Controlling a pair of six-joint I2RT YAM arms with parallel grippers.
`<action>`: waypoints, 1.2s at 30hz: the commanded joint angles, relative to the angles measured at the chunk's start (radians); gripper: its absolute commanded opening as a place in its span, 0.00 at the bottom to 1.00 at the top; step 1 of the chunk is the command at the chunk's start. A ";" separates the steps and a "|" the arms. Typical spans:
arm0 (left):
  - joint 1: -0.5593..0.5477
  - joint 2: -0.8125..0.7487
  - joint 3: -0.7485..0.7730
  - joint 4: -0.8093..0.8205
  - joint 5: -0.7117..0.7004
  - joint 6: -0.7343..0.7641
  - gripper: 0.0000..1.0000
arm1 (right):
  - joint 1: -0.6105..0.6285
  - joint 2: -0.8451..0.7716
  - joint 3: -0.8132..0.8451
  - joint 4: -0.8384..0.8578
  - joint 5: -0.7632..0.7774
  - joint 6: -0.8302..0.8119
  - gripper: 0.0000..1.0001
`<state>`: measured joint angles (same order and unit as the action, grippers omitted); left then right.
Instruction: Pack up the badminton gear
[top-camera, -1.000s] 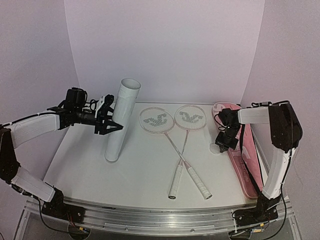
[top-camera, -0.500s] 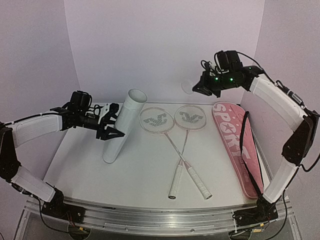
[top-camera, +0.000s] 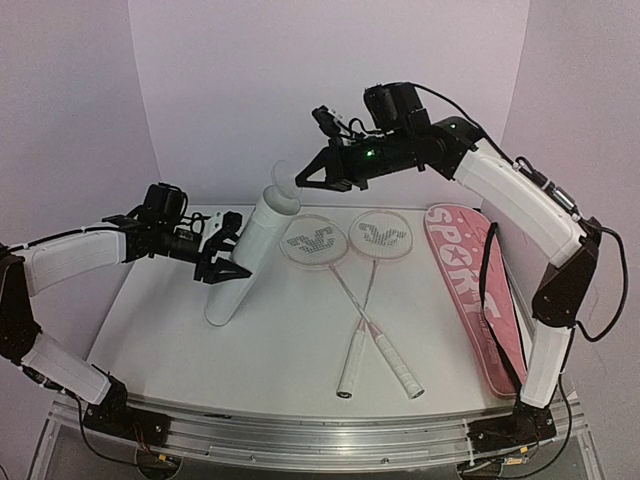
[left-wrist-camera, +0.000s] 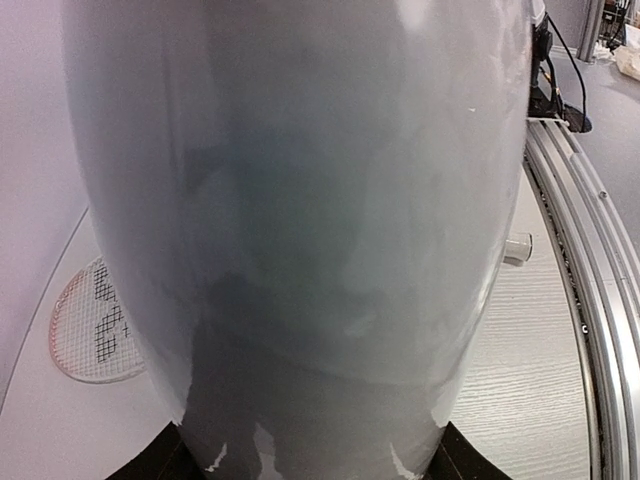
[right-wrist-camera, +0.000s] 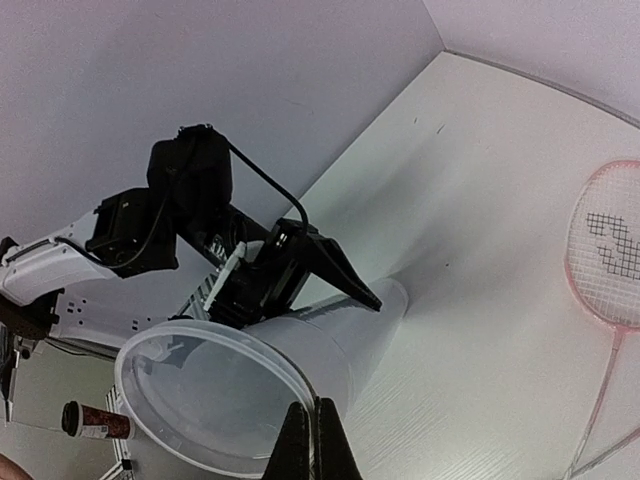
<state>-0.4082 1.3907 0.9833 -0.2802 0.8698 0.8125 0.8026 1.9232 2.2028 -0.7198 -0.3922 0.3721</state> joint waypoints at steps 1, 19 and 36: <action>-0.002 -0.001 0.019 -0.017 -0.032 0.021 0.28 | 0.013 -0.006 0.012 -0.063 -0.008 -0.068 0.00; -0.003 0.024 0.048 -0.038 -0.095 0.094 0.27 | 0.070 0.095 0.192 -0.315 0.148 -0.174 0.00; -0.008 0.036 0.081 -0.065 -0.073 0.107 0.26 | 0.101 0.140 0.315 -0.378 0.292 -0.234 0.00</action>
<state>-0.4120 1.4141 1.0147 -0.3171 0.7830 0.9128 0.8910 2.0312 2.4474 -1.0872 -0.1247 0.1696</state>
